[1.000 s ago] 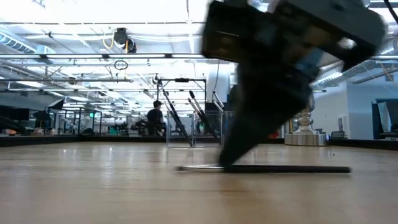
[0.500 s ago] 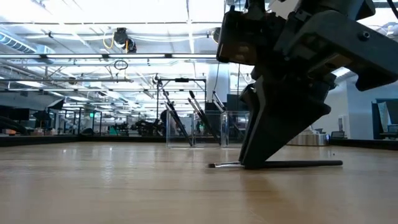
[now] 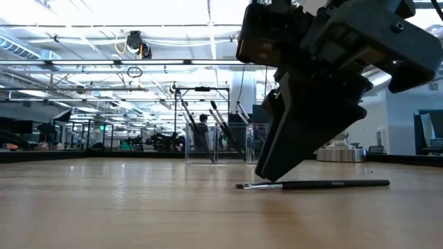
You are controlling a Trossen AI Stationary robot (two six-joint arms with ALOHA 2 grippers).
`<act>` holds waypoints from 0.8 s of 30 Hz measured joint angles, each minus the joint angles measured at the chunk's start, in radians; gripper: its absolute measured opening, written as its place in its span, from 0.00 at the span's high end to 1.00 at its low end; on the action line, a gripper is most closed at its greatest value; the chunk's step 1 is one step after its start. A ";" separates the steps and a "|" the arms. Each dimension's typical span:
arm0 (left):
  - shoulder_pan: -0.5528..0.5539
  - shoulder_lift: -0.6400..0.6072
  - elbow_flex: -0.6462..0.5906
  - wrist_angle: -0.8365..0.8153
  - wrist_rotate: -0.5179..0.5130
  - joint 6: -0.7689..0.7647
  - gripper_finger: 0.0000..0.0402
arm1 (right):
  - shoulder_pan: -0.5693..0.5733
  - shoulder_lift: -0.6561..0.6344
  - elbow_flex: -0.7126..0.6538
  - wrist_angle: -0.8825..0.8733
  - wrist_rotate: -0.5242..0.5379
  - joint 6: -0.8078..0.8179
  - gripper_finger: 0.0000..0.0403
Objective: Pick & Place Makeup Supplies
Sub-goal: Put the makeup brush into the transparent organizer
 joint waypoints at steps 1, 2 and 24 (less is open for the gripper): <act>0.000 0.000 0.000 0.000 0.000 -0.001 0.91 | 0.000 0.000 0.000 0.007 0.000 -0.009 0.71; 0.000 0.000 0.000 0.000 0.000 -0.001 0.91 | 0.002 0.000 0.000 0.013 0.000 -0.017 0.70; 0.000 0.000 0.000 0.001 -0.002 0.004 0.91 | 0.015 0.008 0.005 0.163 -0.022 -0.090 0.68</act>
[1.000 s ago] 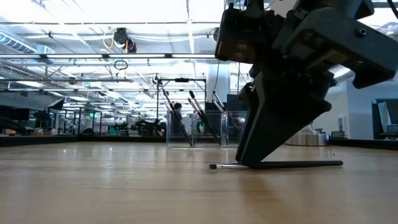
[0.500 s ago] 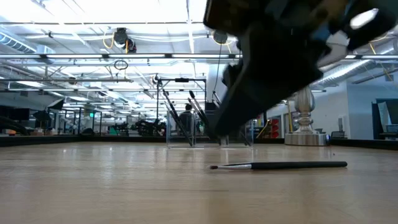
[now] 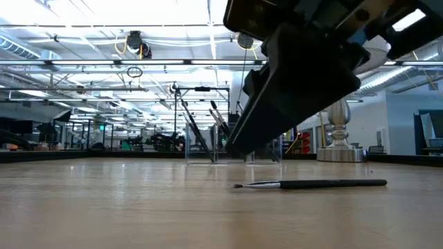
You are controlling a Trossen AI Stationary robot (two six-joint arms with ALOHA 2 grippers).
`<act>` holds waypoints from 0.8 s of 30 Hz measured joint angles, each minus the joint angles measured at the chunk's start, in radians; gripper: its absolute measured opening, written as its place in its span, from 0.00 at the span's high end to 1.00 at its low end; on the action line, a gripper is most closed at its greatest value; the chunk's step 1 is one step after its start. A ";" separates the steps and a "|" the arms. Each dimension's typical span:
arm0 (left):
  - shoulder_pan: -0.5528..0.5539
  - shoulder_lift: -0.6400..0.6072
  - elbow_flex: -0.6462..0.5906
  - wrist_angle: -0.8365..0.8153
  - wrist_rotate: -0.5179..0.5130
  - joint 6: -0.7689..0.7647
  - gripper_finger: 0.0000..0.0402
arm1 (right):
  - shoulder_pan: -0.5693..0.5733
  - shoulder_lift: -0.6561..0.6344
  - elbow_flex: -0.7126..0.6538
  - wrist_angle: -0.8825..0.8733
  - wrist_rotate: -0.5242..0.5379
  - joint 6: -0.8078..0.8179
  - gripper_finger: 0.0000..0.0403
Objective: Pick & Place Makeup Supplies
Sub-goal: Put the makeup brush into the transparent organizer
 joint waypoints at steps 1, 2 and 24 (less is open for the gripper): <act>0.000 0.000 0.000 0.000 0.000 0.000 0.91 | -0.002 0.005 0.000 0.002 0.000 0.000 0.68; 0.000 0.000 0.000 0.000 0.000 0.000 0.91 | -0.005 0.013 0.001 0.005 0.002 0.003 0.68; 0.000 0.000 0.000 -0.004 0.000 -0.001 0.91 | -0.029 0.077 0.003 -0.120 0.003 -0.001 0.68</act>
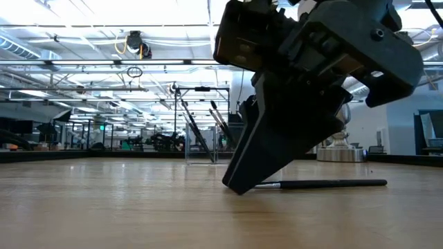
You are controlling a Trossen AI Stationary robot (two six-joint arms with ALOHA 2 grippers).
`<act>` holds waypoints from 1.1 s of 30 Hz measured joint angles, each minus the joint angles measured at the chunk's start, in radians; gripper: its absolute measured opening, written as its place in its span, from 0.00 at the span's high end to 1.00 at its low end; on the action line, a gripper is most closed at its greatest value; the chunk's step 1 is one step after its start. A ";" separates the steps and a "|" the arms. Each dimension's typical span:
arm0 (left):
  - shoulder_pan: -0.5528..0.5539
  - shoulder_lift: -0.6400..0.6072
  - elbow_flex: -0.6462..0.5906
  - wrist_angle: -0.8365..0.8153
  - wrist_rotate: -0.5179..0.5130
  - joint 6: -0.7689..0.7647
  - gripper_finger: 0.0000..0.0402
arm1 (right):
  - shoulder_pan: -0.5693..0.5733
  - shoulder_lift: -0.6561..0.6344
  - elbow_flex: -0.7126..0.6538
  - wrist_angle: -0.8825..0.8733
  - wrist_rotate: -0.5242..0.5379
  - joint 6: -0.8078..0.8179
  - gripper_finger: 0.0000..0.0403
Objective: Pick & Place Makeup Supplies
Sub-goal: Put the makeup brush into the transparent organizer
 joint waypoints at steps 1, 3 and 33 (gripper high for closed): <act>0.000 0.000 0.000 0.000 0.000 0.000 0.91 | 0.000 0.000 0.000 0.001 0.000 0.000 0.68; 0.000 0.000 0.000 0.000 0.000 0.000 0.91 | -0.001 0.000 0.000 0.000 0.000 0.000 0.69; 0.000 0.000 0.000 0.002 0.000 0.000 0.91 | -0.027 -0.007 0.139 -0.083 -0.059 -0.096 1.00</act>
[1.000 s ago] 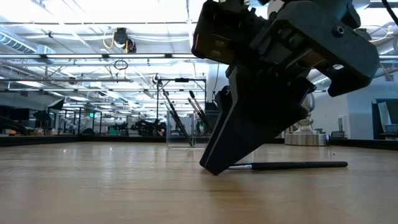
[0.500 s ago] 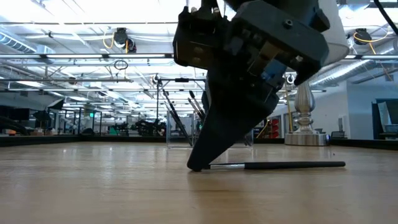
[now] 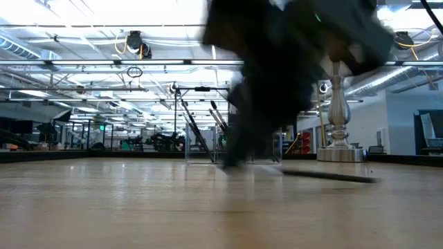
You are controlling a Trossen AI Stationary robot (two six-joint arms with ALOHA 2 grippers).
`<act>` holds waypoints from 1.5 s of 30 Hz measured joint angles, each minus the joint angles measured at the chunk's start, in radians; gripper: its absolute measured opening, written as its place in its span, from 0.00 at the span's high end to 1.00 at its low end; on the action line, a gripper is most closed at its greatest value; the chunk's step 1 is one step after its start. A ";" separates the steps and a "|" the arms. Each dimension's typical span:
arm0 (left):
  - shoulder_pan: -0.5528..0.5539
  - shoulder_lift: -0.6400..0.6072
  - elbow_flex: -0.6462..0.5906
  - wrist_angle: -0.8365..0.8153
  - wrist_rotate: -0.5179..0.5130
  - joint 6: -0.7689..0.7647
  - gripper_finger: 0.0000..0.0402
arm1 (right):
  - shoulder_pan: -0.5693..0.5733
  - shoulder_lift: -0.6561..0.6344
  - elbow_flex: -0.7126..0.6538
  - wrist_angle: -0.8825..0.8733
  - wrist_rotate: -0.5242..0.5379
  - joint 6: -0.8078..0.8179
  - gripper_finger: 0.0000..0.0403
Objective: Pick & Place Makeup Supplies
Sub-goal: Put the makeup brush into the transparent organizer
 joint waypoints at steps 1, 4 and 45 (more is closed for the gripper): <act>0.000 0.000 0.000 0.001 0.000 0.000 0.91 | 0.001 0.001 0.024 0.013 0.003 -0.012 1.00; 0.000 0.000 0.000 0.000 0.000 -0.004 0.91 | 0.009 -0.017 0.073 -0.018 0.006 -0.045 1.00; 0.008 0.000 0.000 0.000 0.007 -0.008 0.91 | -0.007 0.059 0.229 -0.074 -0.040 -0.097 0.65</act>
